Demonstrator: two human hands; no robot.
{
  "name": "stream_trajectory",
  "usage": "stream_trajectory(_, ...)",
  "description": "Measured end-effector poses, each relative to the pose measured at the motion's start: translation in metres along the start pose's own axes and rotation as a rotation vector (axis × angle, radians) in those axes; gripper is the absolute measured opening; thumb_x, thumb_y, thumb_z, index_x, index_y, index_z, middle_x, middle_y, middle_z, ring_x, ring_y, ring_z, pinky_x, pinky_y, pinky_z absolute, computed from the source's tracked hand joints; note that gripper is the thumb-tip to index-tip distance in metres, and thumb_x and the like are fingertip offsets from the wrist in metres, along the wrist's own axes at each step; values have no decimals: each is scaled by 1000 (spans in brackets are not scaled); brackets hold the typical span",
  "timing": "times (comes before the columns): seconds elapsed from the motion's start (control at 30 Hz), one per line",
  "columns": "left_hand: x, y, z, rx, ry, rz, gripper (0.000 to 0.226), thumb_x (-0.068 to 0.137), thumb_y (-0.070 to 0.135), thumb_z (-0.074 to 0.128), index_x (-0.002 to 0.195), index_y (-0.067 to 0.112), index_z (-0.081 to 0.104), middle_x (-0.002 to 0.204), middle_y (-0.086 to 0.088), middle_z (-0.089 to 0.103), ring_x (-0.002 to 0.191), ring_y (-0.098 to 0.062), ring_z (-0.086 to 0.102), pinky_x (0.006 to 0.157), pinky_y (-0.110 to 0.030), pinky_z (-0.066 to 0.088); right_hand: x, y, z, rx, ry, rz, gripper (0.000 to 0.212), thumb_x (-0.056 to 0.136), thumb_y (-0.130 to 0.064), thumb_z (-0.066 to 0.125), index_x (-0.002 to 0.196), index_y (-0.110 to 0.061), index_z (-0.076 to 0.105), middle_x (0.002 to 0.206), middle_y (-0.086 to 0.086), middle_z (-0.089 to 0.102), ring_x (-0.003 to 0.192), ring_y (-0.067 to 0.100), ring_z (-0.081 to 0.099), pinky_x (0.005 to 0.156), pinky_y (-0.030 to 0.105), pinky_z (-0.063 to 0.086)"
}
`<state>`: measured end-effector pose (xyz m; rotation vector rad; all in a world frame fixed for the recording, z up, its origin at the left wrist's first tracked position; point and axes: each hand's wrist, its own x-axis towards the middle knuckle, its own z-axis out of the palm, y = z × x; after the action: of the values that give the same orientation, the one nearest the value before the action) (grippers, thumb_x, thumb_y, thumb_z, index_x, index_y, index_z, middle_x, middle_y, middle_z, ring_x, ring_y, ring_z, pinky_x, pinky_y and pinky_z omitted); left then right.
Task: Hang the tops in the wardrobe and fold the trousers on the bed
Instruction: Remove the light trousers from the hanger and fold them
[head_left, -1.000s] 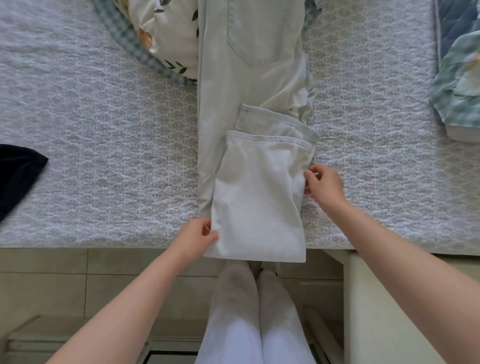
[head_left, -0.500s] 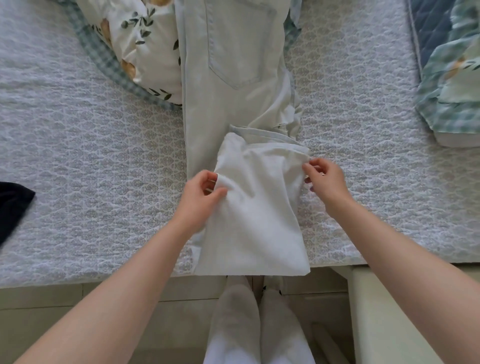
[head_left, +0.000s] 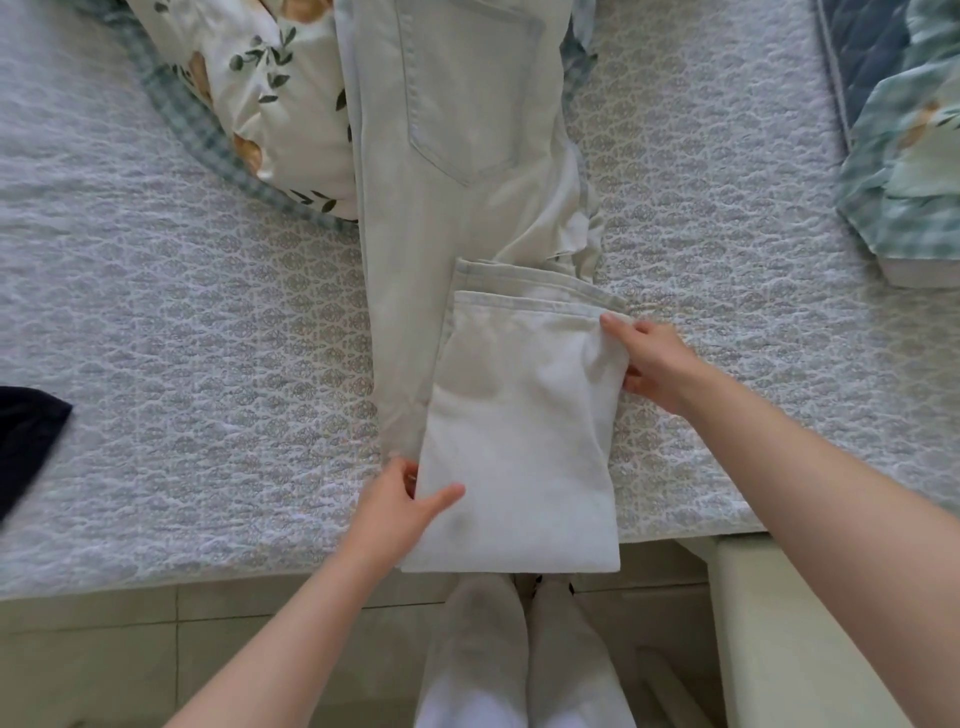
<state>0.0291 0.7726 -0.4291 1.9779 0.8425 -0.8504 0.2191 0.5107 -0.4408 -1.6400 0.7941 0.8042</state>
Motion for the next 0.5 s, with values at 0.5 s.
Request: stream_trajectory(0.5, -10, -12, 18, -20, 277, 139, 13, 87, 14, 68, 91, 13, 56, 95, -1, 53, 85, -20, 57, 78, -32, 45, 2, 3, 14, 219, 186, -67, 42, 93, -30, 64, 125, -8, 49, 112, 8, 65, 97, 21, 66, 81, 39, 57)
